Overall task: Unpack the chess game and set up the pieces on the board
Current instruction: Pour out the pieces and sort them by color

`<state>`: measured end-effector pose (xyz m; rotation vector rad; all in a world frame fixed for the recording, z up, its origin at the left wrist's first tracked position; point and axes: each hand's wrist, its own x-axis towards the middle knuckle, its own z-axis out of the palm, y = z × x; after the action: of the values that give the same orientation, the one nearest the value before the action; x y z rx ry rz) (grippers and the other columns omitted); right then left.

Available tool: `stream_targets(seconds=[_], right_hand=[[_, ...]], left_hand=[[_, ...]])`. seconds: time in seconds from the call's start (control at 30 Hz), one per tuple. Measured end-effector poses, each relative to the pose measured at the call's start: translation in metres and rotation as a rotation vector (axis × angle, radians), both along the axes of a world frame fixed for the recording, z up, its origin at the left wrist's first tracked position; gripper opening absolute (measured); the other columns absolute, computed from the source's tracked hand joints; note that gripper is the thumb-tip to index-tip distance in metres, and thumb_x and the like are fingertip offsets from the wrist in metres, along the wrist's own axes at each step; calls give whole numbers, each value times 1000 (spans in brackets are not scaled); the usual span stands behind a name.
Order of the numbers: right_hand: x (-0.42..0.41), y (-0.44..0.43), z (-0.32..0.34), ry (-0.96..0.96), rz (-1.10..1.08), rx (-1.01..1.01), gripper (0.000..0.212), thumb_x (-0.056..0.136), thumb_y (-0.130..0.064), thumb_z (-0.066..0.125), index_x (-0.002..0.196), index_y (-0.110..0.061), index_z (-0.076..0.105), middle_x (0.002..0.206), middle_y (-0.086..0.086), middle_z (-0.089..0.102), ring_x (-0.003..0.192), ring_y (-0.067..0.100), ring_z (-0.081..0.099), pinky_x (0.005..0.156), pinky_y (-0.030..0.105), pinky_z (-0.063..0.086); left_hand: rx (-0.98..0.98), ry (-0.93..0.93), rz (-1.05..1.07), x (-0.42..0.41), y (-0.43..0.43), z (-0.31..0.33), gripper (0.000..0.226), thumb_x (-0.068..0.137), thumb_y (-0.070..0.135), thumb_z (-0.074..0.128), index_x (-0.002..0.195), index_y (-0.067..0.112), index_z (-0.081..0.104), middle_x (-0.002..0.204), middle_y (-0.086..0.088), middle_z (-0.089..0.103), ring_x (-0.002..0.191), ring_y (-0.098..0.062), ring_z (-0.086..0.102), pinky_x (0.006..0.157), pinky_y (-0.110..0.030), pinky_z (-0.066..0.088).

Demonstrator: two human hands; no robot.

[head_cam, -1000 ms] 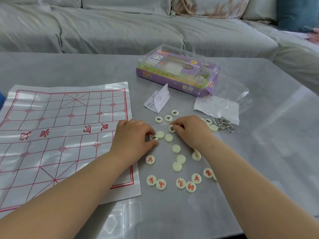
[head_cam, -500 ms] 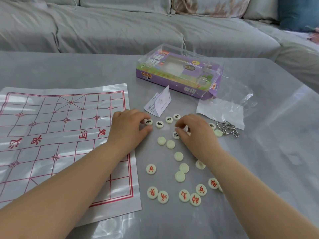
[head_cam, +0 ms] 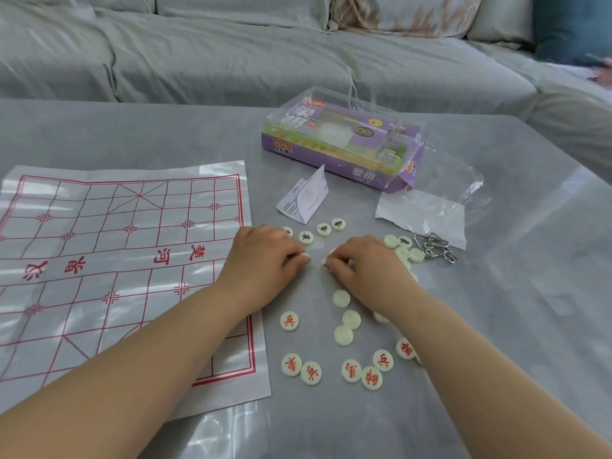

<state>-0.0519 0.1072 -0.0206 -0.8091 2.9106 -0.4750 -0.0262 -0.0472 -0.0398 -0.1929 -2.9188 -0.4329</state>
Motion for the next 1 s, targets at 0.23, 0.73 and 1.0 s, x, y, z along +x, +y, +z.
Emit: stream_targets(seconds=[0.23,0.73,1.0], right_hand=[[-5,-2,-3,-103,-83,-76,27,95,-24,41,104,-16,66,109,3,63,106,21,46,81,27,32],[-8,10,-8,-40,-149,-170,25,84,-20,61,109,-16,63,111,3,55,102,18,48,79,17,29],[-23,-7,-10,41,-170,-105,25,90,-17,51,113,-13,60,117,6,54,112,21,45,83,19,27]], left_hand=[[-21,-18,81,6,-11,-4,34,95,38,33,120,33,56,117,7,53,112,-17,40,84,-27,18],[60,127,62,11,-8,-14,28,77,33,57,90,12,70,88,-6,67,83,-32,59,73,-32,30],[134,151,140,9,-8,-14,27,89,25,52,109,12,66,107,-7,64,100,-31,53,83,-32,26]])
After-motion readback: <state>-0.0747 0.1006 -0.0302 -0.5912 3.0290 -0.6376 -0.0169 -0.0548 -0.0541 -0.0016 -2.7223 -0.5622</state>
